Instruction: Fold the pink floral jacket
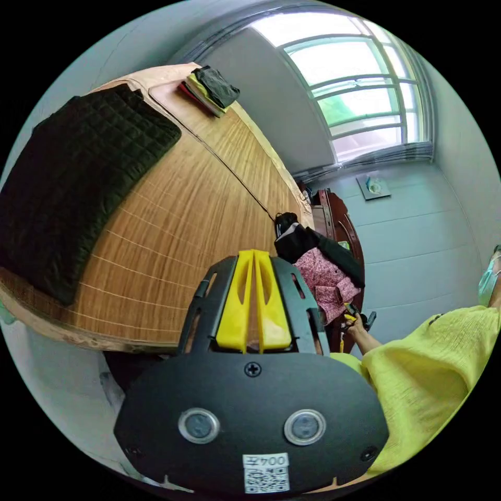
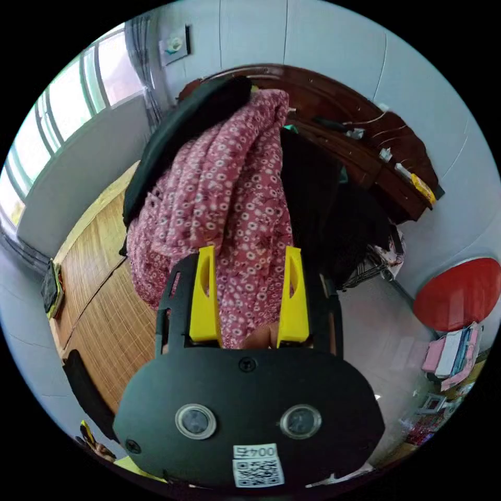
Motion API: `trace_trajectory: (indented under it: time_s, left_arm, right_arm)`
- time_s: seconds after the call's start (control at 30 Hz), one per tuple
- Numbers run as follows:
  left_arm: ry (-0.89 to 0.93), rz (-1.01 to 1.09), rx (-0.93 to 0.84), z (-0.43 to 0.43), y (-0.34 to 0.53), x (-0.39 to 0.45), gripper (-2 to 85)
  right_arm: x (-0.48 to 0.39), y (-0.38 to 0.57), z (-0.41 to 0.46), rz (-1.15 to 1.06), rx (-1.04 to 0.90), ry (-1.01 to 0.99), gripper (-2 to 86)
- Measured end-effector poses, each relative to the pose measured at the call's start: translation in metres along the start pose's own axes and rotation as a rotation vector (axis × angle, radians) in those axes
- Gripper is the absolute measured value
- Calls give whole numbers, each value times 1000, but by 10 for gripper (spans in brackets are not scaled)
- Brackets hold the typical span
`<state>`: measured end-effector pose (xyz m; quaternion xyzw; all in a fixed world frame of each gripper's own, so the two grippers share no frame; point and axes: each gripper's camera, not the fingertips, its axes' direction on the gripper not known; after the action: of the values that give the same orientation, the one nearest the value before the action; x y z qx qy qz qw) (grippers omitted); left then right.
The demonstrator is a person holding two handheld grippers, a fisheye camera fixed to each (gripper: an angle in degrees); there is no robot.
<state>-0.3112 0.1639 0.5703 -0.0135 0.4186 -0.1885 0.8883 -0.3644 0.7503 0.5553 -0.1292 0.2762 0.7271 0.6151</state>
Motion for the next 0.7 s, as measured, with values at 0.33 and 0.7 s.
trace_trajectory:
  time_s: [0.33,0.7]
  left_arm:
    - [39,92,-38,-9,-51,58,5]
    - [55,470,-102,-37,-86,138,106]
  right_arm:
    - [9,-34,-75,-19,15,-532,39]
    - [3,-80,-407,-452,793,-1597,38]
